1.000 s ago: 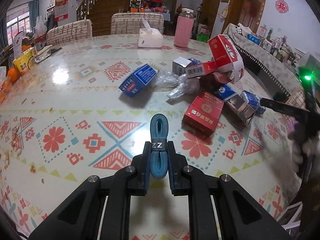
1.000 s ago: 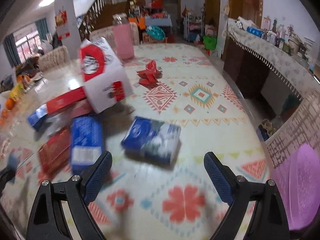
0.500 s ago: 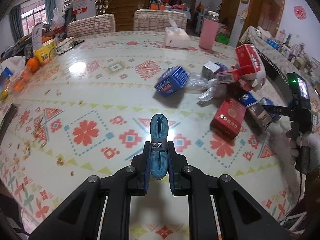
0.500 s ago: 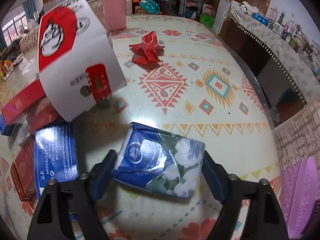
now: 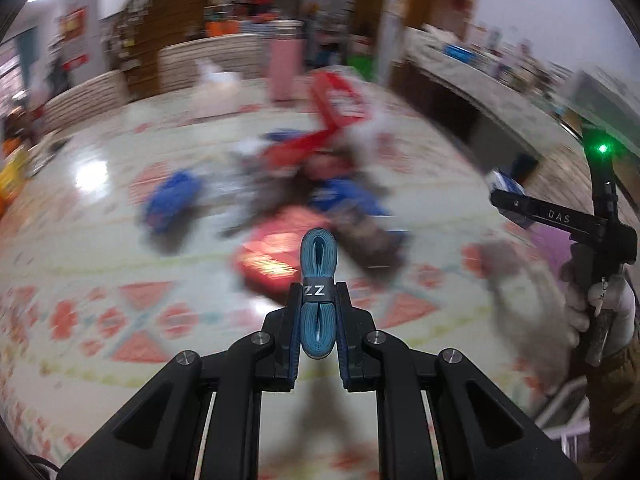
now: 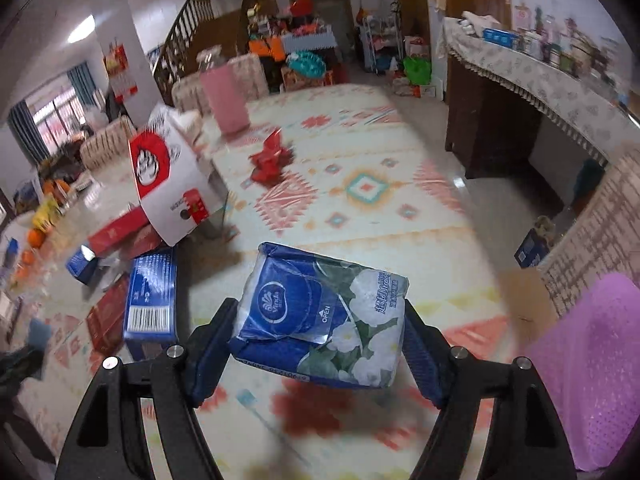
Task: Collect trash
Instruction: 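Carry both items to the purple basket and release them inside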
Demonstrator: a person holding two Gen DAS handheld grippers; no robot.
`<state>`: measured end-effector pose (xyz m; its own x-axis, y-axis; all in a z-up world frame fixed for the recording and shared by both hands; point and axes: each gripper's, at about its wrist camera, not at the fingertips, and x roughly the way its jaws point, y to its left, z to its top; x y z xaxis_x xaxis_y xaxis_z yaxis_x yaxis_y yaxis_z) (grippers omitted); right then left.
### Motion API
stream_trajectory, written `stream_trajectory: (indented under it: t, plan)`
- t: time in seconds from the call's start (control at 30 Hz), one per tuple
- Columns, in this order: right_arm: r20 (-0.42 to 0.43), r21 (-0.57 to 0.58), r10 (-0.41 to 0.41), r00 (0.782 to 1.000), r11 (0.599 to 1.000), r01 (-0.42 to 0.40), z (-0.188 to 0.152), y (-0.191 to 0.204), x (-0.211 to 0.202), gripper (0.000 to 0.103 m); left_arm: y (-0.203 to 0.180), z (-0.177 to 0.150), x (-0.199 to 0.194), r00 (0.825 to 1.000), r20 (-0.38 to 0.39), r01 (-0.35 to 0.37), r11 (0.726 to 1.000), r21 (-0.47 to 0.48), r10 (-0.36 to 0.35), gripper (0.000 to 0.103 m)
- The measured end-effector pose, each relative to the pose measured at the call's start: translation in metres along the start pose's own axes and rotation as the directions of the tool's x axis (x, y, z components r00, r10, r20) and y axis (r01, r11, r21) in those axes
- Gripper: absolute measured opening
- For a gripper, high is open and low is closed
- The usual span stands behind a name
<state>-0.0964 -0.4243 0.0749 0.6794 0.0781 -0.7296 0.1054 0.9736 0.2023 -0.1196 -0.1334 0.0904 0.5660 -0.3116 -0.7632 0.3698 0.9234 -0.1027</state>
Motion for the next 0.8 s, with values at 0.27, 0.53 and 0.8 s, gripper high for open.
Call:
stream_trajectory:
  t: [0.27,0.53,0.8]
  plan:
    - [0.128,0.184,-0.187,0.974,0.970,0.161,-0.033,-0.123,-0.085,0.082,-0.125,0.033,0.029,0.977,-0.069,0.209,0.963,0.169,-0.200,0.014]
    - [0.128,0.365,-0.299,0.946,0.901,0.235,-0.057,-0.222,-0.126,0.082,-0.264,0.073,0.054,0.925,-0.112,0.379,0.864,0.332,-0.363,0.014]
    - [0.114,0.409,-0.333,0.936,0.874,0.262,-0.067,-0.261,-0.132,0.083,-0.365,0.096,0.099,0.871,-0.193,0.492,0.786,0.375,-0.452,0.030]
